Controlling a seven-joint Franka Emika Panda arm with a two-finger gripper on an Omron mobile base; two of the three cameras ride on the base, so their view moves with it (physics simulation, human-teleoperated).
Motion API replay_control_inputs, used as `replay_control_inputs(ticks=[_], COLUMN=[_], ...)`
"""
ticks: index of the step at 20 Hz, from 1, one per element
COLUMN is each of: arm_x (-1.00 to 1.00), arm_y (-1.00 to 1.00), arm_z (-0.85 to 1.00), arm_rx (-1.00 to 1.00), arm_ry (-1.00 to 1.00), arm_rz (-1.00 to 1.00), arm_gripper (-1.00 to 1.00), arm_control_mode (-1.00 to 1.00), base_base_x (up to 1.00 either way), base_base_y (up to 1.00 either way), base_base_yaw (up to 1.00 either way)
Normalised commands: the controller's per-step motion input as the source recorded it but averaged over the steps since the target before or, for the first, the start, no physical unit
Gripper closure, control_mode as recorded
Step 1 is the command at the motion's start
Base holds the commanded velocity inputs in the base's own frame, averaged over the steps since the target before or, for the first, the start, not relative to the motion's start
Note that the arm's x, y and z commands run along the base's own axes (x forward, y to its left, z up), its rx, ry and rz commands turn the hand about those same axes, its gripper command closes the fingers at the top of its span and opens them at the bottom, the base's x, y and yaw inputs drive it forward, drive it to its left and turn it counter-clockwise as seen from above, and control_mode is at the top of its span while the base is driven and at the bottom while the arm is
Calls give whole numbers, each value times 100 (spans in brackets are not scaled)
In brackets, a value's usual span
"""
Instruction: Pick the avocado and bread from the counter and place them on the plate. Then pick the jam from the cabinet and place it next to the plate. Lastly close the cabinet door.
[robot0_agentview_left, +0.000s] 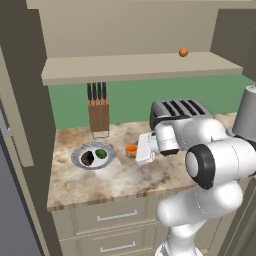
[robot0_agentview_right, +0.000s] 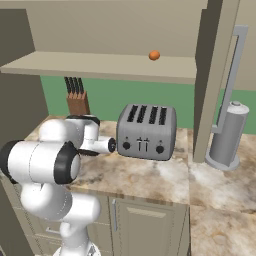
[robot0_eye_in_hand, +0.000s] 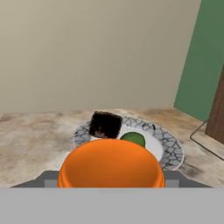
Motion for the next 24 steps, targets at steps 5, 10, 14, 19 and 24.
replay_control_inputs(ticks=[5, 10, 14, 19, 24], arm_x=[1, 0, 0, 6, 20], arm_y=[4, 0, 0, 0, 0], arm_z=[-9, -21, -19, -17, -16], arm_rx=[0, 0, 0, 0, 0], arm_ry=[0, 0, 0, 1, 2], arm_rz=[0, -5, -5, -4, -5], arm_gripper=[100, 100, 100, 100, 100], arm_control_mode=[-100, -100, -100, -100, -100], base_base_x=[0, 0, 0, 0, 0], base_base_y=[0, 0, 0, 0, 0], base_base_yaw=[0, 0, 0, 0, 0])
